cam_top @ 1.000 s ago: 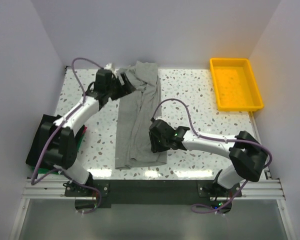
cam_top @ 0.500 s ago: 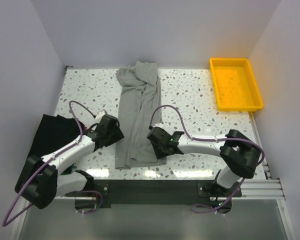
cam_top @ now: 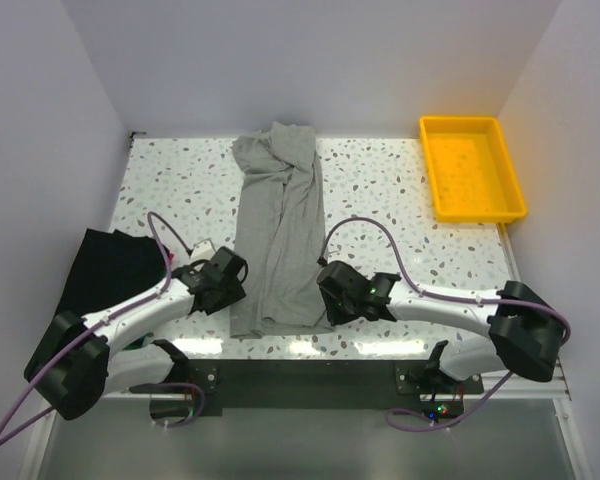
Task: Fold and stack the t-shirts
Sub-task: Fold the tshirt, then flatten the tshirt out
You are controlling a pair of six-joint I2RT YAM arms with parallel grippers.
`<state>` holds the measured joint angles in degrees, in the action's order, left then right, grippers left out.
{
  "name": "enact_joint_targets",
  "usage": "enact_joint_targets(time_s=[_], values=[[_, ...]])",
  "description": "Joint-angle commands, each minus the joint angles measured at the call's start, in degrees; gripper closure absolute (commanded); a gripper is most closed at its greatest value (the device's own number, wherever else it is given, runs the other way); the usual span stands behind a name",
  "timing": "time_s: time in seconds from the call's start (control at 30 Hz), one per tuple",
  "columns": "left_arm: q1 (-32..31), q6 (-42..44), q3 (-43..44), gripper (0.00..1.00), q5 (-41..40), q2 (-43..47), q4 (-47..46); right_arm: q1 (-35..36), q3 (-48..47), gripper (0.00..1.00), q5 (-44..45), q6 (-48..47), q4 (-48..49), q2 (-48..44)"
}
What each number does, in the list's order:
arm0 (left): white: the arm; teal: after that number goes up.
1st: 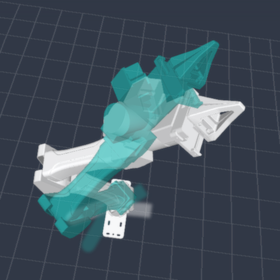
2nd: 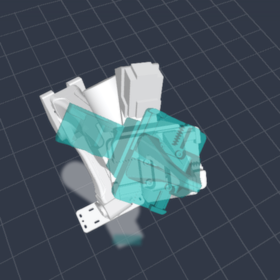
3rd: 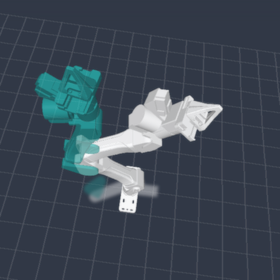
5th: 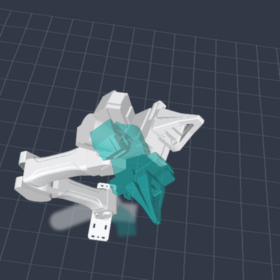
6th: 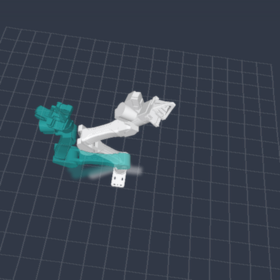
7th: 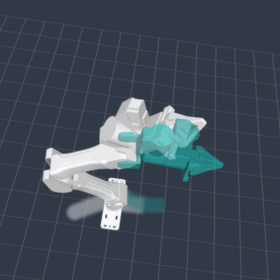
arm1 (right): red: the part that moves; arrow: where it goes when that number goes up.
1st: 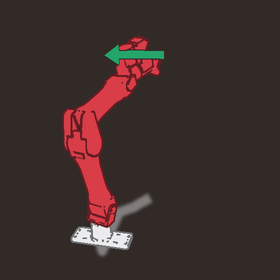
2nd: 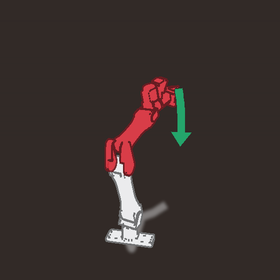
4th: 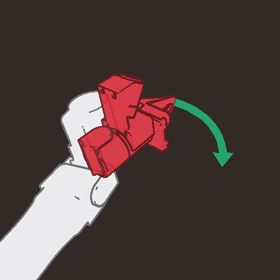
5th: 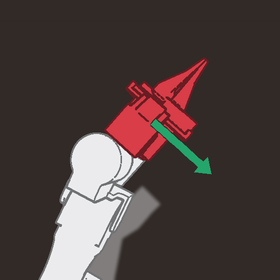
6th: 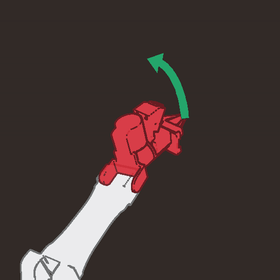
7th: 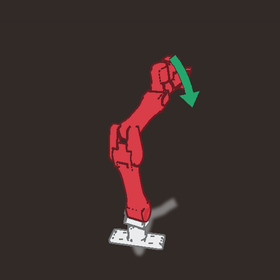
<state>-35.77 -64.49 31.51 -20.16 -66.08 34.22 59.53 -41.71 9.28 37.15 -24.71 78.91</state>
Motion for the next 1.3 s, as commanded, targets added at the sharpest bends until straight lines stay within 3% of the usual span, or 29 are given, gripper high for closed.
enact_joint_targets(time_s=[0.0, 0.2, 0.5, 0.6, 0.67, 0.83, 0.9, 0.97, 1.1, 1.27], values=[[-0.7, 0.1, -0.5, 0.39, 0.1, 0.5, 2.1, 0.2, 0.3, 0.70, -0.5, 0.4, -0.3, -3.8], [-0.7, 1.1, -1.7, 0.37, 2.3, 2.5, 2.6, 1.3, -1.4, 0.65, 0.0, -1.4, 0.6, -1.1], [-0.7, 1.1, -4.3, 0.39, 5.3, 1.2, 1.4, 3.8, -0.5, 0.72, 2.8, -0.5, 2.6, 4.6], [-0.7, 1.6, -5.0, 0.47, 5.7, 1.1, 0.9, 4.0, 0.9, 0.83, 4.3, 0.8, 1.4, 2.7], [-0.7, 2.4, -5.2, 0.59, 6.0, 1.0, 0.7, 3.9, 2.9, 0.89, 4.7, 1.7, 1.0, 0.6], [-0.7, 3.7, -5.8, 0.91, 6.2, 0.9, 0.3, 3.9, 6.8, 0.91, 4.4, 5.0, 0.6, -5.9], [-0.7, 3.8, -6.1, 0.99, 6.5, 1.0, 0.2, 3.9, 9.0, 0.91, 2.9, 6.3, 1.1, -7.5], [-0.7, 4.0, -6.4, 1.00, 6.8, 1.2, 0.2, 3.9, 10.4, 0.89, 1.4, 6.9, 1.6, -9.8], [-0.7, 4.0, -6.6, 1.00, 6.7, 2.4, 1.0, 3.8, 9.6, 0.75, 1.5, 6.7, -2.1, -14.5], [-0.7, 2.8, -6.3, 1.00, 6.1, 5.1, 3.0, 4.0, 3.0, 0.73, 0.8, 3.2, -4.5, -18.7]])
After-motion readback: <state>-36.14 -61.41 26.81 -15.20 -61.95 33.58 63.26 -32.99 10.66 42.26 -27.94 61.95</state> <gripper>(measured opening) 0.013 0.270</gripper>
